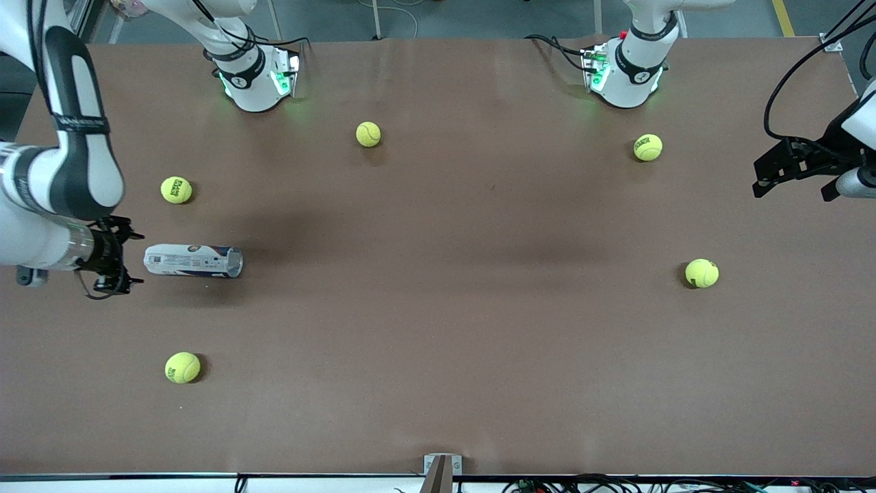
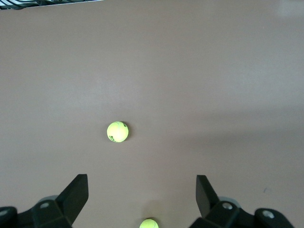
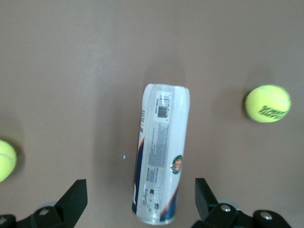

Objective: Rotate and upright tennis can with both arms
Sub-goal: 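Lower the right gripper and grasp the can around its body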

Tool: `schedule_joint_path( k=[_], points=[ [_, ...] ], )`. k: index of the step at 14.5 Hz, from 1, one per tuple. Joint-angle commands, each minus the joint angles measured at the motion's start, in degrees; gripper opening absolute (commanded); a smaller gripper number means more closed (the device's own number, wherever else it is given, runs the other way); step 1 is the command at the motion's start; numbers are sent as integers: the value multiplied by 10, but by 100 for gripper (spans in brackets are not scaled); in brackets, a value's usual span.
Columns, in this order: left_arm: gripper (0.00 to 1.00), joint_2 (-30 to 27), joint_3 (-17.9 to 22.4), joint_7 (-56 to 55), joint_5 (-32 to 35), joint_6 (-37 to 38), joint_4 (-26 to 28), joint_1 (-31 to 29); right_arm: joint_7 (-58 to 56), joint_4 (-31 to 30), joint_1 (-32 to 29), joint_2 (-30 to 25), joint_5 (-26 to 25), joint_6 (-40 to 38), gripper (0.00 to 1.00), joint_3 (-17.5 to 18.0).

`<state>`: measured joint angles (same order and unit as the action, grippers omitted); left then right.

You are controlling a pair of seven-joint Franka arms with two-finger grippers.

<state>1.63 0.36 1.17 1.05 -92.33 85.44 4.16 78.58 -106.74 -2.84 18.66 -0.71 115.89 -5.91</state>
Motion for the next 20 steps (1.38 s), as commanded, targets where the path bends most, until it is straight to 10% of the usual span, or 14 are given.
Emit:
schedule_joint_path(
  k=[1,20],
  points=[
    [100,-8,1,13,0,8,0,-2,38,-71,14,-3,4,81,100,-4],
    [100,-8,1,13,0,8,0,-2,28,-89,-19,87,-54,150,100,-4]
  ],
)
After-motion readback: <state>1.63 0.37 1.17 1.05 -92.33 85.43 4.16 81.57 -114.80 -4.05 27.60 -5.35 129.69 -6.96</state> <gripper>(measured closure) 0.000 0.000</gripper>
